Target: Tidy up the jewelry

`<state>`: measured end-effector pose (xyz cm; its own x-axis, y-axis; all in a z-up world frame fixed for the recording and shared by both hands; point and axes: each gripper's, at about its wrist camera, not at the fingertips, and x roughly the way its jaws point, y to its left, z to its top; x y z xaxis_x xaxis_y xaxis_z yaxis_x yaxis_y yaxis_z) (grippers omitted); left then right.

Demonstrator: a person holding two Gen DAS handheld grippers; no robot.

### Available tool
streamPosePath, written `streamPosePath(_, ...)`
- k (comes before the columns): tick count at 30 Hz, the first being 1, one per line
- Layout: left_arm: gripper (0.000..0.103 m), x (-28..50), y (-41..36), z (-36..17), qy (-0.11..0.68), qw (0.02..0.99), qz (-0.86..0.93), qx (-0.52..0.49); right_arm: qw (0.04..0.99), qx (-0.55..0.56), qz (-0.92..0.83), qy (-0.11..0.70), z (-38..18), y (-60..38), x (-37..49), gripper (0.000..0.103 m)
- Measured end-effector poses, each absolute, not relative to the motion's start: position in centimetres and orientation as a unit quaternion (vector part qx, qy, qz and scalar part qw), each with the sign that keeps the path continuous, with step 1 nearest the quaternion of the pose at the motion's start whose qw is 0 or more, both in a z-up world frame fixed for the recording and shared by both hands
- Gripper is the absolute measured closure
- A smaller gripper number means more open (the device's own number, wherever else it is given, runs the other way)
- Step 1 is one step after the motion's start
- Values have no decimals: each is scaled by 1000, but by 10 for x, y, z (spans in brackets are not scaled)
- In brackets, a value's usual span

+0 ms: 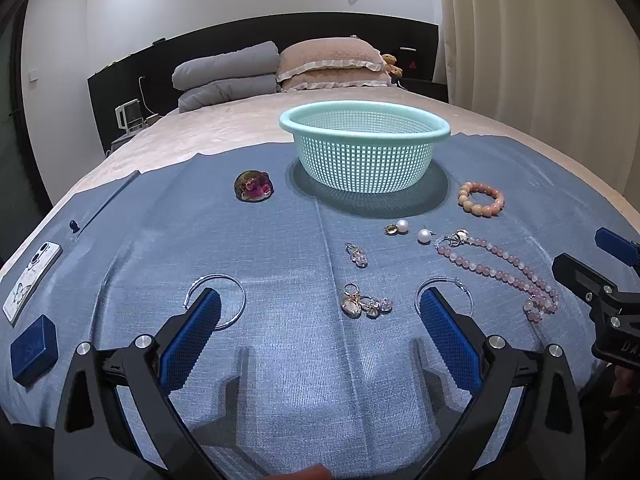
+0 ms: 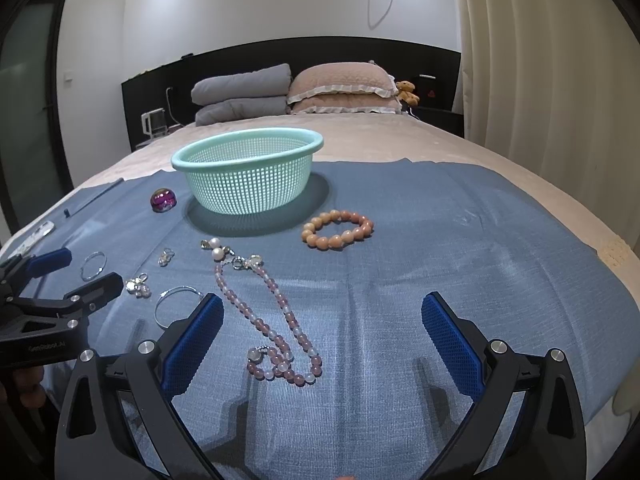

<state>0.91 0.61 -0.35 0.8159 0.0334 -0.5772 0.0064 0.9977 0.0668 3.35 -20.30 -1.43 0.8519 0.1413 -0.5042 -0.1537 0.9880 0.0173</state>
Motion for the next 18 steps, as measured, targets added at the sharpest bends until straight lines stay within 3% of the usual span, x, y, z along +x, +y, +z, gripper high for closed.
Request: streamPosePath(18,6,8,5,-3,296,954,12,49,962,-22,75,263,-15,-201,34,8)
